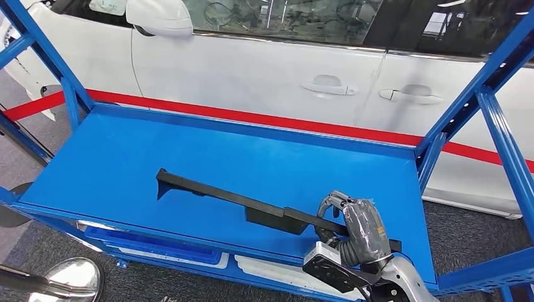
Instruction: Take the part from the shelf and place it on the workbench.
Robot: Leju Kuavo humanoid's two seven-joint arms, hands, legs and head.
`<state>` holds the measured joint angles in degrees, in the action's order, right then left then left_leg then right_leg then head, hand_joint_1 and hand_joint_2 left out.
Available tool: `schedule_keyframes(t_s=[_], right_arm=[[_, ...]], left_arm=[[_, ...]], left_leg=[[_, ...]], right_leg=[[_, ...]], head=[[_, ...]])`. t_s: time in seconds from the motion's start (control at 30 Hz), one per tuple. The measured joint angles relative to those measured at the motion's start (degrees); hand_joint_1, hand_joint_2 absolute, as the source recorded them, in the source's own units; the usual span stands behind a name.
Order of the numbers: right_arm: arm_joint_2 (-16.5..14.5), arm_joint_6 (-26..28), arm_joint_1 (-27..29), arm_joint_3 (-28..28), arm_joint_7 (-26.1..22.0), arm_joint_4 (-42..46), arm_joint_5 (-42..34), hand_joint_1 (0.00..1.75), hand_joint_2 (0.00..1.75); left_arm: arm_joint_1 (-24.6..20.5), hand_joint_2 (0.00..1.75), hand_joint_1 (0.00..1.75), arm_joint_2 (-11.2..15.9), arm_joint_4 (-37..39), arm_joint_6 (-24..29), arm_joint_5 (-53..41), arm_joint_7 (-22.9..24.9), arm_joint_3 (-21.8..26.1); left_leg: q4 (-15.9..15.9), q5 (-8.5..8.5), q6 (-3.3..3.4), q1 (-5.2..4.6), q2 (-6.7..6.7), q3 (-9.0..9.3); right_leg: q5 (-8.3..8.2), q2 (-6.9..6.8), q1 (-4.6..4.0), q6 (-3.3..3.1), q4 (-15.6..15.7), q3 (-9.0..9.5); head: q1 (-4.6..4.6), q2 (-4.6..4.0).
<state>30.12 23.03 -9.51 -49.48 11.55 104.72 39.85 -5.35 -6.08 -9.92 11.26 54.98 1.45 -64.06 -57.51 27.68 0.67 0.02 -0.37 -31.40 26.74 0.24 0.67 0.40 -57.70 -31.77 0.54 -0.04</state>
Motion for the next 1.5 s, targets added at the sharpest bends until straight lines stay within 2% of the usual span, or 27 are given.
schedule_keyframes(t_s=[0.27, 0.37, 0.43, 0.5, 0.53, 0.57, 0.6, 0.63, 0.7, 0.73, 0.77, 0.83, 0.87, 0.93, 1.0, 1.03, 1.07, 1.1, 1.13, 1.17, 1.2, 1.23, 1.3, 1.37, 1.4, 1.43, 1.5], right_arm=[[-0.1, 0.1, 1.1, 0.8, 0.5, 4.3, 2.7, 1.75, 1.75], [-0.1, 0.1, 1.2, 0.9, 0.7, 5.4, 3.0, 1.75, 1.75], [-0.1, 0.1, 1.3, 0.9, 0.7, 5.9, 3.2, 1.75, 1.75], [-0.1, 0.1, 1.4, 1.0, 0.8, 6.2, 3.3, 1.75, 1.75], [-0.1, 0.1, 1.5, 1.0, 0.8, 6.2, 3.4, 1.75, 1.75], [-0.1, 0.1, 1.6, 1.0, 0.8, 6.3, 3.4, 1.75, 1.75], [-0.1, 0.0, 1.6, 1.0, 0.8, 6.4, 3.4, 1.75, 1.75], [-0.1, 0.0, 1.6, 1.0, 0.8, 6.5, 3.4, 1.75, 1.75], [-0.1, 0.0, 1.6, 1.0, 0.8, 6.8, 3.5, 1.75, 1.75], [-0.1, 0.0, 1.7, 1.0, 0.8, 6.9, 3.5, 1.75, 1.75], [-0.1, -0.1, 1.7, 1.0, 0.8, 7.1, 3.6, 1.75, 1.75], [-0.2, -0.2, 1.7, 1.0, 0.8, 7.3, 3.7, 1.75, 1.75], [-0.2, -0.3, 1.7, 1.0, 0.8, 7.5, 3.8, 1.75, 1.75], [-0.3, -0.4, 1.7, 1.0, 0.8, 7.9, 3.9, 1.75, 1.75], [-0.3, -0.4, 1.7, 1.0, 0.8, 8.2, 4.0, 1.75, 1.75], [-0.3, -0.4, 1.7, 1.0, 0.8, 8.2, 4.0, 1.75, 1.75], [-0.3, -0.4, 1.7, 1.0, 0.8, 8.2, 4.0, 1.75, 1.75], [-0.3, -0.4, 1.7, 1.0, 0.8, 8.3, 4.0, 1.75, 1.75], [-0.3, -0.4, 1.7, 1.0, 0.8, 8.3, 4.0, 1.75, 1.75], [-0.4, -0.5, 1.7, 1.0, 0.8, 8.4, 3.9, 1.75, 1.75], [-0.4, -0.7, 1.7, 1.0, 0.7, 8.5, 3.6, 1.75, 1.75], [-0.4, -1.0, 1.7, 1.0, 0.4, 8.6, 2.8, 1.75, 1.75], [-0.4, -2.0, 1.7, 1.0, -0.9, 8.8, -0.7, 1.75, 1.75], [-0.4, -3.5, 1.7, 1.0, -3.3, 9.1, -5.5, 1.75, 1.75], [-0.4, -4.3, 1.7, 1.0, -4.6, 9.3, -7.5, 1.75, 1.75], [-0.4, -5.1, 1.7, 0.9, -5.6, 9.6, -8.9, 1.75, 1.75], [-0.6, -6.1, 1.7, 0.5, -6.7, 10.2, -9.9, 1.75, 1.75]], left_arm=[[-0.1, 1.75, 0.00, 0.1, 0.0, 0.2, 0.2, 0.0, 0.0], [-0.2, 1.75, 0.00, 0.0, 0.0, 0.2, 0.2, 0.0, 0.0], [-0.3, 1.75, 0.00, 0.0, 0.0, 0.2, 0.2, 0.0, 0.0], [-0.3, 1.75, 0.00, 0.0, 0.0, 0.1, 0.2, 0.0, 0.0], [-0.3, 1.75, 0.00, 0.0, 0.0, 0.1, 0.2, 0.0, 0.0], [-0.3, 1.75, 0.00, 0.0, 0.0, 0.1, 0.3, 0.0, 0.0], [-0.3, 1.75, 0.00, 0.0, 0.0, 0.0, 0.3, 0.0, 0.0], [-0.3, 1.75, 0.00, 0.0, 0.0, 0.0, 0.3, 0.0, 0.0], [-0.4, 1.75, 0.00, 0.0, 0.0, 0.0, 0.3, 0.0, 0.0], [-0.4, 1.75, 0.00, 0.1, 0.0, 0.0, 0.3, 0.0, 0.0], [-0.4, 1.75, 0.00, 0.1, 0.0, 0.0, 0.3, 0.0, 0.0], [-0.4, 1.75, 0.00, 0.1, 0.0, -0.1, 0.3, 0.0, 0.0], [-0.4, 1.75, 0.00, 0.1, 0.0, -0.1, 0.3, 0.0, 0.0], [-0.4, 1.75, 0.00, 0.1, 0.0, -0.2, 0.3, 0.0, 0.0], [-0.5, 1.75, 0.00, 0.1, 0.0, -0.2, 0.3, 0.0, 0.0], [-0.6, 1.75, 0.00, 0.1, 0.0, -0.2, 0.3, 0.0, 0.0], [-0.6, 1.75, 0.00, 0.1, 0.0, -0.2, 0.3, 0.0, 0.0], [-0.7, 1.75, 0.00, 0.1, 0.0, -0.2, 0.3, 0.0, 0.0], [-0.7, 1.75, 0.00, 0.1, 0.0, -0.2, 0.3, 0.0, -0.1], [-0.7, 1.75, 0.00, 0.1, 0.0, -0.2, 0.3, 0.1, -0.1], [-0.7, 1.75, 0.00, 0.1, 0.0, -0.2, 0.3, 0.1, -0.1], [-0.6, 1.75, 0.00, 0.1, 0.0, -0.2, 0.3, 0.1, -0.1], [-0.5, 1.75, 0.00, 0.1, 0.0, -0.2, 0.3, 0.1, -0.2], [-0.5, 1.75, 0.00, 0.1, 0.0, -0.3, 0.4, 0.0, -0.3], [-0.5, 1.75, 0.00, 0.1, 0.0, -0.3, 0.5, 0.0, -0.3], [-0.6, 1.75, 0.00, 0.1, 0.0, -0.4, 0.6, 0.0, -0.3], [-0.6, 1.75, 0.00, 0.1, 0.0, -0.5, 0.8, -0.1, -0.4]], left_leg=[[-0.4, 0.23, 0.47, -0.32, -0.01, -0.21], [0.4, -0.62, 1.24, 0.04, 0.13, -0.05], [1.1, -1.30, 1.76, 0.44, 0.32, 0.00], [1.1, -1.45, 1.90, 0.47, 0.43, -0.31], [1.0, -1.46, 1.88, 0.50, 0.46, -0.48], [0.8, -1.46, 1.83, 0.58, 0.48, -0.63], [0.5, -1.41, 1.71, 0.72, 0.48, -0.78], [0.1, -1.30, 1.49, 0.92, 0.46, -0.94], [-0.9, -1.03, 0.70, 1.11, 0.32, -1.55], [-1.3, -1.00, 0.23, 1.08, 0.24, -1.90], [-1.6, -1.12, -0.23, 0.97, 0.15, -2.26], [-1.8, -1.46, -1.00, 1.00, 0.07, -2.73], [-2.2, -1.04, -1.29, 1.09, 0.07, -3.10], [-5.6, 2.16, -1.62, 1.23, 0.11, -4.55], [-12.4, 6.89, -1.74, 1.21, 0.13, -6.76], [-15.4, 8.32, -1.73, 1.19, 0.13, -7.43], [-17.0, 8.68, -1.63, 1.14, 0.13, -7.34], [-16.5, 7.92, -1.42, 1.05, 0.13, -6.23], [-14.0, 6.39, -1.08, 0.91, 0.13, -4.13], [-10.2, 5.03, -0.62, 0.72, 0.11, -1.47], [-6.1, 4.29, -0.19, 0.47, 0.07, 1.20], [-3.0, 3.97, 0.10, 0.25, 0.02, 2.99], [-0.4, 3.97, 0.31, -0.14, -0.05, 3.91], [0.2, 2.85, 0.59, -0.01, 0.09, 3.28], [0.5, 2.18, 0.91, 0.15, 0.21, 3.03], [0.8, 1.45, 1.23, 0.32, 0.35, 2.68], [0.8, 0.33, 1.66, 0.35, 0.50, 1.49]], right_leg=[[-0.11, 0.01, 0.48, 0.44, 0.1, -0.01], [0.29, 0.03, 0.45, 1.04, -0.3, -0.21], [3.30, 0.01, 0.47, 1.27, -4.3, -1.93], [7.18, -0.01, 0.59, 1.54, -11.9, -5.08], [8.01, -0.03, 0.73, 1.74, -14.8, -6.21], [7.73, -0.04, 0.92, 1.95, -15.9, -6.49], [6.35, -0.07, 1.16, 2.16, -14.6, -5.66], [4.34, -0.14, 1.45, 2.41, -11.3, -3.87], [2.08, -0.12, 1.59, 2.77, -4.5, -0.27], [1.82, -0.04, 1.51, 2.68, -2.7, 0.53], [2.06, 0.11, 1.32, 2.40, -2.3, 0.56], [1.67, 0.25, 1.18, 1.46, -2.4, -0.18], [1.39, 0.21, 1.20, 0.93, -2.4, -0.51], [0.65, 0.03, 1.26, -0.24, -2.2, -1.30], [-0.06, -0.12, 0.96, -1.05, -2.3, -2.35], [-0.43, -0.16, 0.74, -1.27, -2.3, -2.93], [-0.81, -0.19, 0.52, -1.39, -2.4, -3.51], [-1.18, -0.18, 0.34, -1.42, -2.5, -4.06], [-1.52, -0.14, 0.19, -1.42, -2.6, -4.54], [-1.85, -0.10, 0.09, -1.36, -2.7, -4.90], [-2.19, -0.07, -0.03, -1.18, -2.8, -5.22], [-2.59, -0.06, -0.05, -0.93, -2.7, -5.41], [-3.51, -0.12, 0.02, -0.24, -2.4, -5.61], [-3.93, -0.08, 0.07, 0.49, -2.2, -5.78], [-2.94, -0.05, 0.08, 0.77, -2.8, -6.11], [-0.98, -0.02, 0.07, 0.99, -4.5, -6.70], [4.46, -0.04, 0.19, 1.27, -10.7, -8.44]], head=[[0.02, 0.00], [-0.01, 0.00], [-0.13, 0.00], [-0.19, 0.00], [-0.19, 0.00], [-0.18, 0.00], [-0.19, 0.00], [-0.18, 0.00], [-0.32, 0.00], [-0.39, 0.00], [-0.43, 0.00], [-0.42, 0.00], [-0.38, 0.00], [-0.27, 0.00], [-0.13, 0.00], [-0.08, 0.00], [-0.08, 0.00], [-0.08, 0.00], [-0.08, 0.00], [-0.08, 0.00], [-0.10, 0.00], [-0.11, 0.00], [-0.09, 0.00], [-0.04, 0.00], [-0.12, 0.00], [-0.20, 0.00], [-0.42, 0.00]])
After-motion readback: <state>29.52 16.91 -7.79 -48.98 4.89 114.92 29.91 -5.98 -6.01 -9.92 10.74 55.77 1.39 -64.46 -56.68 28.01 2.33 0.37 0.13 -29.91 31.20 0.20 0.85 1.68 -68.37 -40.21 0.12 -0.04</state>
